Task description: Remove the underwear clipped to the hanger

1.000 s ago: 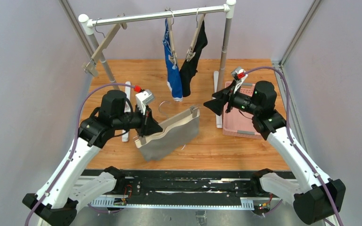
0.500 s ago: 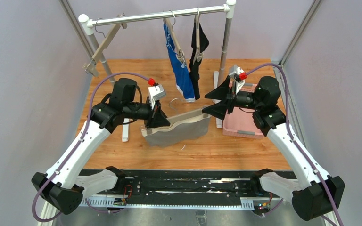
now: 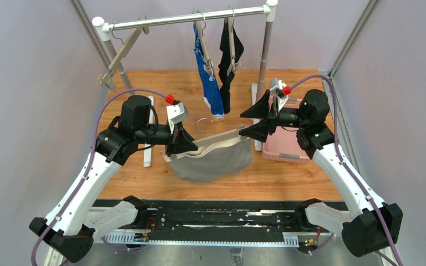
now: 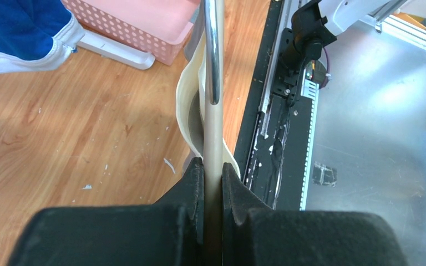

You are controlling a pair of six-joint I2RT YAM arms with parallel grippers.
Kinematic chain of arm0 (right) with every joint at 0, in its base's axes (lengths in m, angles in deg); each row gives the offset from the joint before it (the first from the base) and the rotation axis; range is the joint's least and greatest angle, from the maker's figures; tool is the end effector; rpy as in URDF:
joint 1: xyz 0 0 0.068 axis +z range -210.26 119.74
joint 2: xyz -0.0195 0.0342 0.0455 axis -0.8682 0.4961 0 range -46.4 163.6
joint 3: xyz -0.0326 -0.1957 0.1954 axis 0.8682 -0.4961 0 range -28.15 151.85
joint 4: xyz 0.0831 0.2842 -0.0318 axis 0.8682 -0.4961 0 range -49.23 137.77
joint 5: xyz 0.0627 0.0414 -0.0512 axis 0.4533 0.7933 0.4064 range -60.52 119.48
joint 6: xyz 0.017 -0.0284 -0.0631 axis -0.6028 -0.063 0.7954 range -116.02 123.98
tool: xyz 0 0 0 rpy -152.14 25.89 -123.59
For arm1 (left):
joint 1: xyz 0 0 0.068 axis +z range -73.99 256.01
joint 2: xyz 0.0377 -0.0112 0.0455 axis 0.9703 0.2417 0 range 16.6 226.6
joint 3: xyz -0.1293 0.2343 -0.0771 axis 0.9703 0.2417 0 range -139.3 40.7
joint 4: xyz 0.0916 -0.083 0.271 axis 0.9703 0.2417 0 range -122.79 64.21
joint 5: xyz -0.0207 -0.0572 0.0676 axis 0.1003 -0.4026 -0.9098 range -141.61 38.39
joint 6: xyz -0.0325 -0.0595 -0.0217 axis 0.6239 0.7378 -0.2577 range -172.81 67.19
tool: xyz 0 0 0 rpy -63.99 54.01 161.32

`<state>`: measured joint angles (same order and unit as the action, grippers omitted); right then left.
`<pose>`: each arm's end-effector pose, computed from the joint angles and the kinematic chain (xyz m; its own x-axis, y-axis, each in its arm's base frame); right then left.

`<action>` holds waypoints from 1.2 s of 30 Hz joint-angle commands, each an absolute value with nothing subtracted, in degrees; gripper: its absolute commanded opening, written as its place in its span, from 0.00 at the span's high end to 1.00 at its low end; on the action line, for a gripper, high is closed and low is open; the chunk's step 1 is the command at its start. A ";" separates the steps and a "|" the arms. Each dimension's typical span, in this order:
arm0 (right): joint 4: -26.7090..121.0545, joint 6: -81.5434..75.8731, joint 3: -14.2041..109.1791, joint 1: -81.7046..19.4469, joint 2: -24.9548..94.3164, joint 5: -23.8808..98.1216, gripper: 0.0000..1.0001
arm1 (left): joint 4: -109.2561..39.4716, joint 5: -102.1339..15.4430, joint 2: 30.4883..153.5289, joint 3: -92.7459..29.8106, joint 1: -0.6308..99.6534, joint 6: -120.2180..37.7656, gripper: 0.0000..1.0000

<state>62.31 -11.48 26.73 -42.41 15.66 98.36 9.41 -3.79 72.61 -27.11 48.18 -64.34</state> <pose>0.2466 0.1369 0.3881 -0.1466 0.0537 -0.9877 -0.9877 0.0469 0.1491 0.1850 -0.1468 0.3967 -0.2626 0.2906 -0.9201 0.9505 0.2422 -0.1948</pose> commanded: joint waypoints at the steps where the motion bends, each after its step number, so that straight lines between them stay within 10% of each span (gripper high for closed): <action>1: 66.58 -14.22 26.02 -43.28 16.08 100.85 0.26 | 6.96 -3.09 72.16 -27.09 47.97 -63.72 1.00; 19: 72.11 -20.10 24.60 -42.59 18.07 102.27 0.37 | 2.27 -2.74 74.46 -27.32 47.97 -60.76 1.00; 23: 72.06 -20.40 24.82 -42.41 18.84 102.14 0.59 | 1.09 -2.73 74.81 -27.17 47.97 -59.96 1.00; 26: 72.11 -20.69 25.32 -42.33 19.48 102.33 0.97 | 0.95 -2.62 75.20 -27.12 47.97 -59.83 1.00; 29: 72.28 -20.67 25.27 -42.24 19.47 101.83 1.00 | 0.92 -2.74 75.36 -27.05 47.97 -59.92 1.00; 31: 72.30 -20.47 25.20 -42.23 19.22 101.28 0.96 | 0.89 -2.77 75.39 -27.00 47.97 -59.83 1.00; 36: 68.99 -18.59 25.69 -42.28 17.82 98.08 0.29 | 0.87 -3.48 75.16 -27.45 47.97 -59.68 1.00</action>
